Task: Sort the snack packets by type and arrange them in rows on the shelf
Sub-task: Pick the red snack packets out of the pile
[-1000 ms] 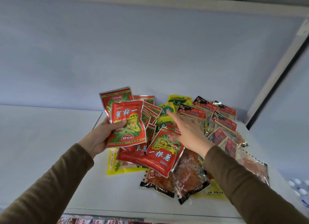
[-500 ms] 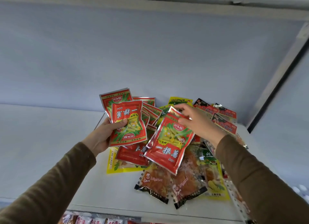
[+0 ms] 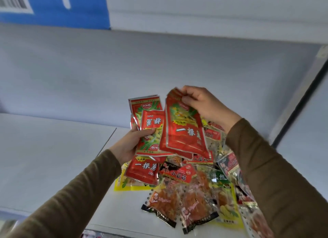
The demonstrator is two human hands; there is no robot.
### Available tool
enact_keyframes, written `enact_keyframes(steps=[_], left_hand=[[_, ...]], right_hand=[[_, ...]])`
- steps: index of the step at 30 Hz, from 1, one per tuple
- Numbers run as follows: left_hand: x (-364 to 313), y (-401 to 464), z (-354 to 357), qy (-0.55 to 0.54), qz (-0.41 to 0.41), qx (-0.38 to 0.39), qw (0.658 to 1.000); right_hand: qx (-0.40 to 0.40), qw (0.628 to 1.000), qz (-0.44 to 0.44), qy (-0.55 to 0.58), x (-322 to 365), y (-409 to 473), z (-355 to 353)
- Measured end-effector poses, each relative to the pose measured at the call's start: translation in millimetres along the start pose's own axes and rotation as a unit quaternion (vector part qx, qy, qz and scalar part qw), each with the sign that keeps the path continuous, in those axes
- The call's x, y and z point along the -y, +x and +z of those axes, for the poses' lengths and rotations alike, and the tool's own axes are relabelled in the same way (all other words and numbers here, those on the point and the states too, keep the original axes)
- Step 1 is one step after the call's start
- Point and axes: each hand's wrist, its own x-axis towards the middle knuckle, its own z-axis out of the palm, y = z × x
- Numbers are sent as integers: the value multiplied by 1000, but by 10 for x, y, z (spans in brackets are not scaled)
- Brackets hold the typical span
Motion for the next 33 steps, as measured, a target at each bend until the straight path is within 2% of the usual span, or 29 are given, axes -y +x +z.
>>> enact_keyframes(steps=[2,5,7,10,12,15,17,20,23,26,29,31,33], left_hand=[[5,-40,85,-53,-31,23,998],[-6,-104,138,-114,-66,82,988],[0,-119,99,-95,-51,92,990],[-18,-195,21,-7,-27,54,998],[-36,-241,-106,14,-9,8,1000],[-95,-324,-388,16,-2,-27,1000],[-152,-407,-617,10,0,-43,999],[-239,-537,-1012,-22,6,-57,998],[-346,-703,-1531,-56,22,-72,996],[-521,-915,-2184,-70,34,-98,992],[-755,-1112,-2842,-61,48,-133,988],[-900,-1209,-3194,-48,47,-143,987],[-1012,-1272,-3473,-22,36,-146,988]], right_hand=[[10,992,8,-123,-65,65,226],[-12,963,-42,-266,-190,89,583],[-34,951,-70,-300,-217,96,769],[-60,943,-102,-313,-157,161,1001],[-77,948,-110,-287,-84,235,1159],[-119,977,-70,-162,42,376,1393],[-159,983,-52,-76,142,487,1587],[-217,974,19,60,347,678,1978],[-234,955,114,143,593,893,2475],[-177,945,196,194,881,1075,3028],[-20,915,286,283,1154,1216,3575],[77,885,306,343,1329,1329,3893],[110,868,291,388,1495,1467,4179]])
